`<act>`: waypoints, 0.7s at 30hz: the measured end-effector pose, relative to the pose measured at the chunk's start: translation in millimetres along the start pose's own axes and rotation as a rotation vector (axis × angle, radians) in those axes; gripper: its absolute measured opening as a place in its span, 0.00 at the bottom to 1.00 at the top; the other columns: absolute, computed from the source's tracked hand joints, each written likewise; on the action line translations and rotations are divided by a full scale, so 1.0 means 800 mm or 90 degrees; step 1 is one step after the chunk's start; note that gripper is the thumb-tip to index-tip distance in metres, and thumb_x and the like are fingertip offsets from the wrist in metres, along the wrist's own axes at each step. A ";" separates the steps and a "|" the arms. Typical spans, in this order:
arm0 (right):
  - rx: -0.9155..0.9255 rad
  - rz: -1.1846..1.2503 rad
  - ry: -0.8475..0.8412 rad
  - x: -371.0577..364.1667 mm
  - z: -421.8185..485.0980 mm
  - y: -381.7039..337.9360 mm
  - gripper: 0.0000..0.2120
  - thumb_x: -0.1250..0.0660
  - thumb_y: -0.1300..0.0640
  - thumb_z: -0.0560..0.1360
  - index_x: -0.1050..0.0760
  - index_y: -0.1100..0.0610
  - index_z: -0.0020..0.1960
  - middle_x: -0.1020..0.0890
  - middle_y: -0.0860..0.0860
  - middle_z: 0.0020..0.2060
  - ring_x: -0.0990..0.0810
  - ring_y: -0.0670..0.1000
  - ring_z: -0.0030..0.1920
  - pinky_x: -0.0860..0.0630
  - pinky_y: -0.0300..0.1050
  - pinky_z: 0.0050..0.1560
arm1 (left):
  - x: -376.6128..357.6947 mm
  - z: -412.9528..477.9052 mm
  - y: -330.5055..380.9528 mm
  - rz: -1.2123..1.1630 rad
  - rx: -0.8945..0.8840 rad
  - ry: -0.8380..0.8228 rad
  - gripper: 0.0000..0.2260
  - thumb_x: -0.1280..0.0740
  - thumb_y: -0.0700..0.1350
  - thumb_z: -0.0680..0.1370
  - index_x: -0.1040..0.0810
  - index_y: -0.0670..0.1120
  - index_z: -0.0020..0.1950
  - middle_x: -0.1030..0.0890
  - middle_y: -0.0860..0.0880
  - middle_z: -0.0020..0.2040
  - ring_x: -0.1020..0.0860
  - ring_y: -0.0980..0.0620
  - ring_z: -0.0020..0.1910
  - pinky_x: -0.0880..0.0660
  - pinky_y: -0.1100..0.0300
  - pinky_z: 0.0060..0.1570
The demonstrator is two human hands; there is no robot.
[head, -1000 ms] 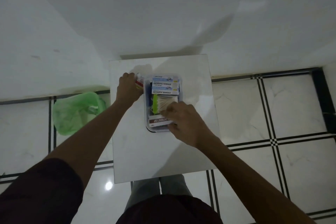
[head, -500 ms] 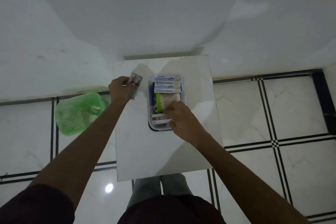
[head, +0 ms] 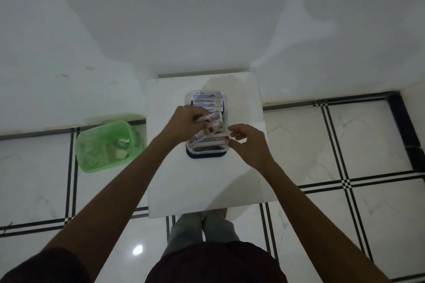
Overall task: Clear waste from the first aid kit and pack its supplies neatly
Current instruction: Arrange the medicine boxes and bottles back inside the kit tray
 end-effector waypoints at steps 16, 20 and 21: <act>-0.199 0.079 0.154 0.007 -0.005 0.050 0.10 0.31 0.61 0.73 0.21 0.62 0.53 0.19 0.53 0.41 0.23 0.45 0.37 0.32 0.30 0.36 | 0.003 -0.038 -0.072 -0.040 0.180 0.207 0.20 0.36 0.44 0.77 0.31 0.45 0.69 0.25 0.42 0.58 0.25 0.44 0.54 0.26 0.47 0.55; -0.308 0.027 0.098 -0.017 -0.002 0.096 0.14 0.31 0.61 0.73 0.22 0.63 0.57 0.18 0.58 0.55 0.20 0.55 0.54 0.29 0.39 0.51 | -0.025 -0.048 -0.083 -0.212 0.260 0.052 0.14 0.39 0.41 0.78 0.28 0.41 0.64 0.20 0.36 0.56 0.19 0.39 0.47 0.19 0.41 0.43; -0.318 0.004 0.065 -0.030 0.000 0.103 0.16 0.30 0.59 0.72 0.23 0.63 0.58 0.19 0.58 0.56 0.21 0.56 0.56 0.29 0.41 0.53 | -0.019 -0.049 -0.081 -0.198 0.244 0.071 0.13 0.39 0.40 0.79 0.27 0.39 0.62 0.20 0.36 0.55 0.18 0.38 0.45 0.19 0.40 0.42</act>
Point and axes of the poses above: each hand's wrist, its own z-axis towards the middle knuckle, its own x-axis out of the back of the hand, y = z × x, the point moved 9 cm from there along z, towards the middle knuckle
